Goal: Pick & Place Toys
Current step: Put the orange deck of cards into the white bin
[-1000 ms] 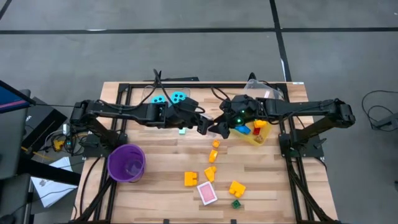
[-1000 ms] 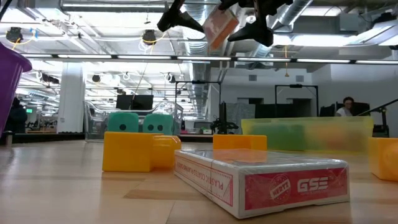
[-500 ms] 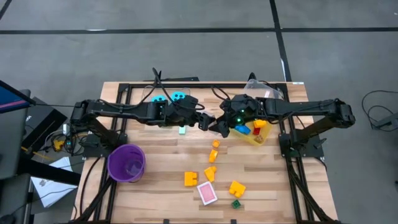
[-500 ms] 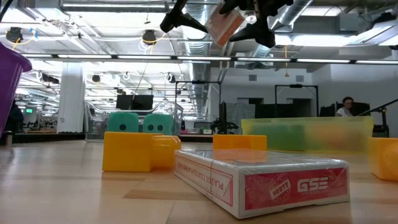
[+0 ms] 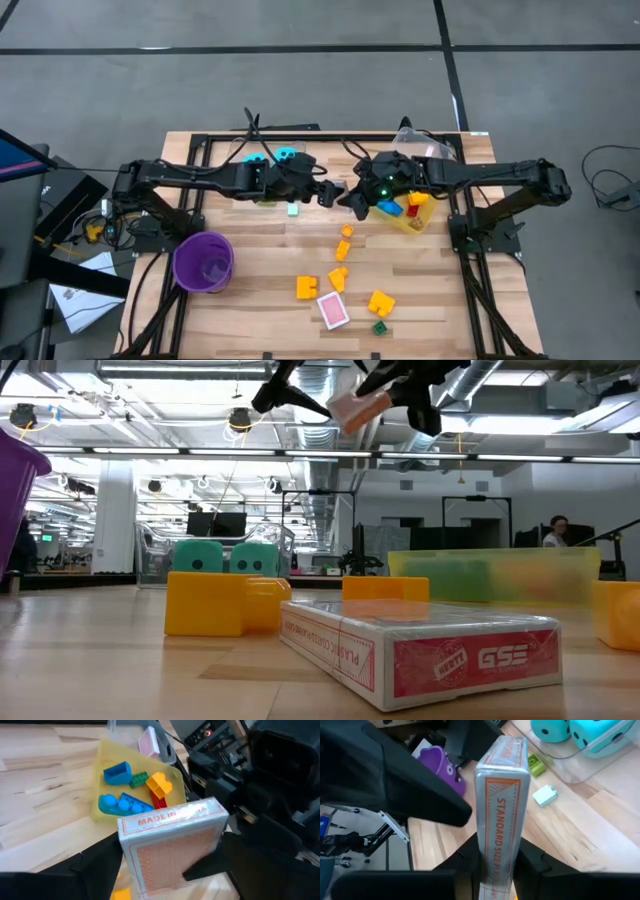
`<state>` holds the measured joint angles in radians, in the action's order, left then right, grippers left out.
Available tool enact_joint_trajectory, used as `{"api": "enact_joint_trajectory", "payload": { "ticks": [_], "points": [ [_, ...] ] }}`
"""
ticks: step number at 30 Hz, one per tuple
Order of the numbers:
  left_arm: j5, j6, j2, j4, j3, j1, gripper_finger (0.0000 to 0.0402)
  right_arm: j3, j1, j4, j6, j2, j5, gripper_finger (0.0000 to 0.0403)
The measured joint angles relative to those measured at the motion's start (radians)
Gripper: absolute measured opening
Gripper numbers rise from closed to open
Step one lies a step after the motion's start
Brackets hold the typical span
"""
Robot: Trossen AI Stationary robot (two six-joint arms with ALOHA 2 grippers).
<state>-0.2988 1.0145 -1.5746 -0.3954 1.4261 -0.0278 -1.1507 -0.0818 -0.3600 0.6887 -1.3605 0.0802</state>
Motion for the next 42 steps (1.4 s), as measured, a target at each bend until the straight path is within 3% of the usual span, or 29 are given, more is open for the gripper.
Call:
{"api": "enact_joint_trajectory", "payload": {
  "ticks": [9, 18, 30, 39, 42],
  "points": [
    [-0.037, -0.010, 0.041, -0.038, 0.001, 0.012, 0.0371, -0.002, -0.004, 0.015, 0.003, 0.008, -0.018, 0.0071],
    [-0.065, -0.119, 0.184, -0.108, 0.001, 0.050, 0.0363, -0.002, -0.070, -0.182, 0.077, 0.008, -0.013, 0.0071],
    [-0.157, -0.129, 0.345, -0.279, 0.001, 0.045, 0.0339, -0.002, -0.384, -0.443, 0.163, 0.008, -0.029, 0.0071],
    [-0.180, -0.172, 0.350, -0.286, 0.001, 0.045, 0.0331, -0.002, -0.649, -0.525, 0.192, 0.008, -0.033, 0.0069],
    [-0.181, -0.174, 0.350, -0.286, 0.001, 0.045, 0.0329, -0.002, -0.725, -0.576, 0.194, 0.008, -0.091, 0.0068]
  ]
}}
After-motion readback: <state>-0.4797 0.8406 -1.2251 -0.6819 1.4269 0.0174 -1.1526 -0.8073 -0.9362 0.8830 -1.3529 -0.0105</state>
